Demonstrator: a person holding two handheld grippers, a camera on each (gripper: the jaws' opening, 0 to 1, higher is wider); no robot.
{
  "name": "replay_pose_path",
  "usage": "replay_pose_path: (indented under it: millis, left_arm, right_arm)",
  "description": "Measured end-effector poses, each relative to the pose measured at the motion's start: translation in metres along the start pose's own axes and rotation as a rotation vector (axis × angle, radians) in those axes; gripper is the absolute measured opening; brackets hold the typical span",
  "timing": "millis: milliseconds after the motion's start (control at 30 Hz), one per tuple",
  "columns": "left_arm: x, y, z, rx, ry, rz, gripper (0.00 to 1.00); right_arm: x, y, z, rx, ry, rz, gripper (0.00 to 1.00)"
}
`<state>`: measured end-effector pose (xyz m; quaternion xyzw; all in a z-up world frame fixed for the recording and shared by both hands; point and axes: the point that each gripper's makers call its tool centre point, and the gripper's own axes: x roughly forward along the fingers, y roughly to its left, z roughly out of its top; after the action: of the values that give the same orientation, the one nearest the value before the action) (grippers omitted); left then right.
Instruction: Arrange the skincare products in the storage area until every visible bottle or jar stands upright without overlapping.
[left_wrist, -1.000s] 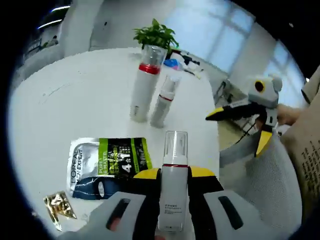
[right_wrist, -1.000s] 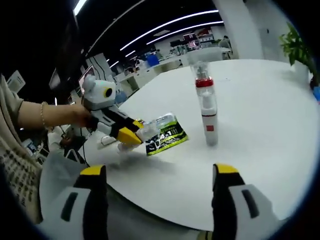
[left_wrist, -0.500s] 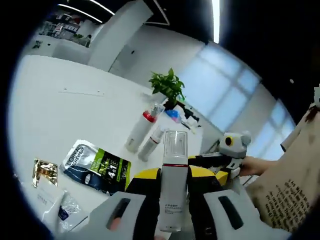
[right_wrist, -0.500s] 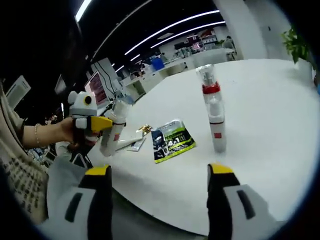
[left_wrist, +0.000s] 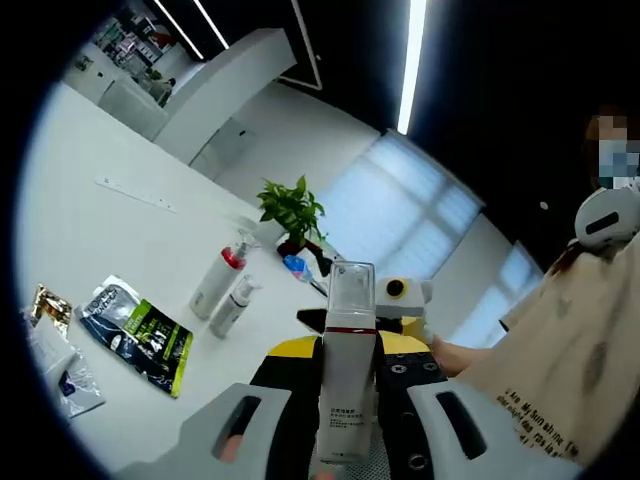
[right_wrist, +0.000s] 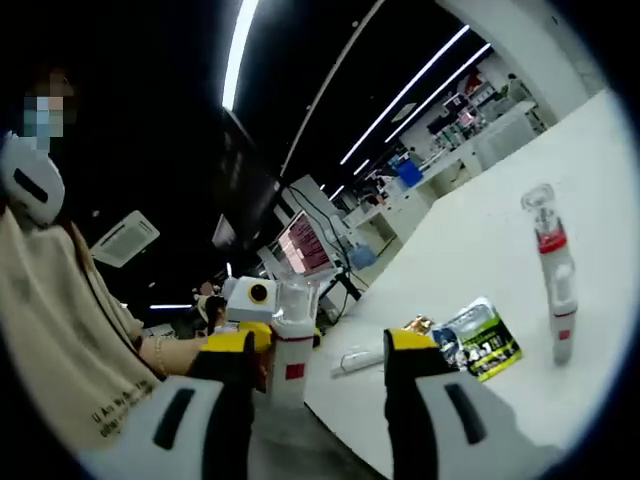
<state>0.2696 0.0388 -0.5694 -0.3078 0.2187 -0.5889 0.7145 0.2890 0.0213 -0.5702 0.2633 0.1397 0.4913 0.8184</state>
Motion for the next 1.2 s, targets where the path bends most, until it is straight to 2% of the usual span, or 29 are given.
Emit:
replay_pose_path:
  millis: [67,133,200,367,433,567,633,667,733,767,867,933,1033,1100,1133,1200]
  left_arm:
    - [0.0,-0.004,-0.002,-0.005,-0.001,-0.01,0.17]
    - [-0.001,-0.007,-0.003,-0.011,-0.003,-0.019,0.17]
    - [-0.001,-0.01,-0.006,-0.012,0.001,-0.026,0.17]
    - [-0.004,-0.018,-0.007,-0.03,-0.012,-0.051,0.17]
    - [-0.004,-0.02,-0.008,-0.036,-0.013,-0.055,0.17]
    - [-0.002,-0.023,-0.007,-0.046,-0.016,-0.072,0.17]
    - [-0.002,-0.016,-0.005,-0.034,-0.008,-0.036,0.17]
    - [-0.001,-0.012,-0.004,-0.019,-0.009,-0.015,0.18]
    - [0.0,-0.005,0.001,0.055,-0.008,0.045,0.19]
    - [0.001,0.0,0.0,0.081,0.016,0.086,0.2]
    - [0.01,0.011,-0.012,0.244,0.187,0.196,0.21]
    - [0.015,0.016,-0.016,0.326,0.256,0.247,0.24]
    - [0.014,0.036,-0.019,0.489,0.367,0.402,0.22]
    - [0.013,0.051,-0.009,0.632,0.378,0.53,0.2]
    - [0.014,0.053,-0.007,0.669,0.38,0.554,0.2]
    - [0.019,0.052,-0.007,0.672,0.37,0.566,0.19]
  right_arm:
    - [0.006,0.011,-0.001,0.01,0.016,0.058,0.49]
    - [0.011,0.021,0.003,0.03,-0.002,0.102,0.43]
    - [0.016,0.027,0.006,0.044,-0.009,0.127,0.38]
    - [0.019,0.034,0.001,0.075,0.021,0.163,0.26]
    - [0.019,0.043,0.004,0.096,0.004,0.206,0.2]
    - [0.018,0.037,0.005,0.127,0.001,0.189,0.19]
    - [0.02,0.031,0.004,0.147,0.002,0.15,0.19]
    - [0.018,0.022,0.002,0.164,-0.005,0.117,0.19]
    - [0.017,0.014,0.0,0.18,-0.01,0.074,0.18]
    - [0.016,0.007,-0.001,0.169,-0.007,0.04,0.18]
    - [0.018,-0.005,-0.003,0.147,0.028,-0.053,0.18]
    - [0.018,-0.01,-0.003,0.127,0.035,-0.093,0.18]
    - [0.017,-0.019,0.004,0.093,0.025,-0.173,0.18]
    - [0.014,-0.028,0.009,0.026,0.027,-0.253,0.18]
    - [0.012,-0.03,0.011,0.015,0.025,-0.278,0.18]
    - [0.011,-0.03,0.017,0.013,-0.001,-0.322,0.18]
